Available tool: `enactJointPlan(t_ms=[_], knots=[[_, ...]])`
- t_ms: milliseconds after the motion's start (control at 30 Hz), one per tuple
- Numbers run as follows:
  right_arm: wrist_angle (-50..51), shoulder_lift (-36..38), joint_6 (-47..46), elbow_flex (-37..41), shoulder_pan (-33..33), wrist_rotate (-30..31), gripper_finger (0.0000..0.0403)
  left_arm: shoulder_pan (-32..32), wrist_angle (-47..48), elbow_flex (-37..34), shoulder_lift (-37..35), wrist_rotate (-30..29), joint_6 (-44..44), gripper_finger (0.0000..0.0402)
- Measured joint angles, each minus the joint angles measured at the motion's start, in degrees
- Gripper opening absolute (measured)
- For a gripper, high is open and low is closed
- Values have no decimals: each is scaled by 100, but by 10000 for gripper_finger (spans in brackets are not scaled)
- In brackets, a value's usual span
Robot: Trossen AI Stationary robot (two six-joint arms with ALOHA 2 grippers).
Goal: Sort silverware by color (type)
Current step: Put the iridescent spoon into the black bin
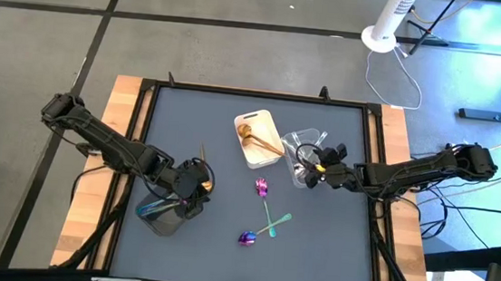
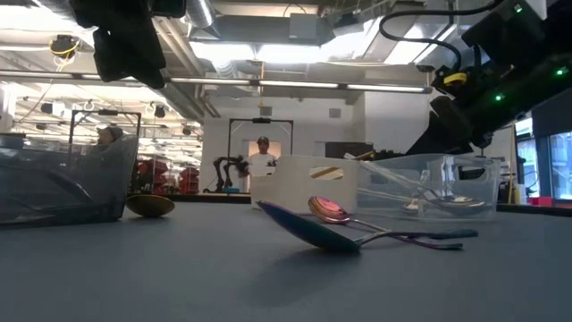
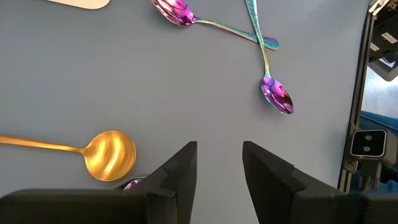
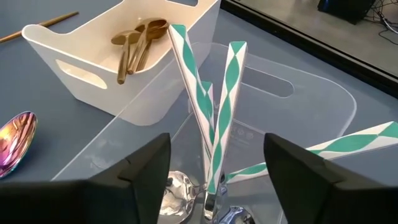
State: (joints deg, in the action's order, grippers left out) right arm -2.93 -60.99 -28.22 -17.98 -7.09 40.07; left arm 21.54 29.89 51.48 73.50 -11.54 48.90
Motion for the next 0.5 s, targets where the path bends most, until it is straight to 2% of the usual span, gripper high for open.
enactJointPlan(t_ms=[200,500], knots=[[1,0,1,0,0,-3,264,0,0,0,0,0,0,123],[4,0,4,-85,0,-133,266,2,0,0,1,-1,0,123]])
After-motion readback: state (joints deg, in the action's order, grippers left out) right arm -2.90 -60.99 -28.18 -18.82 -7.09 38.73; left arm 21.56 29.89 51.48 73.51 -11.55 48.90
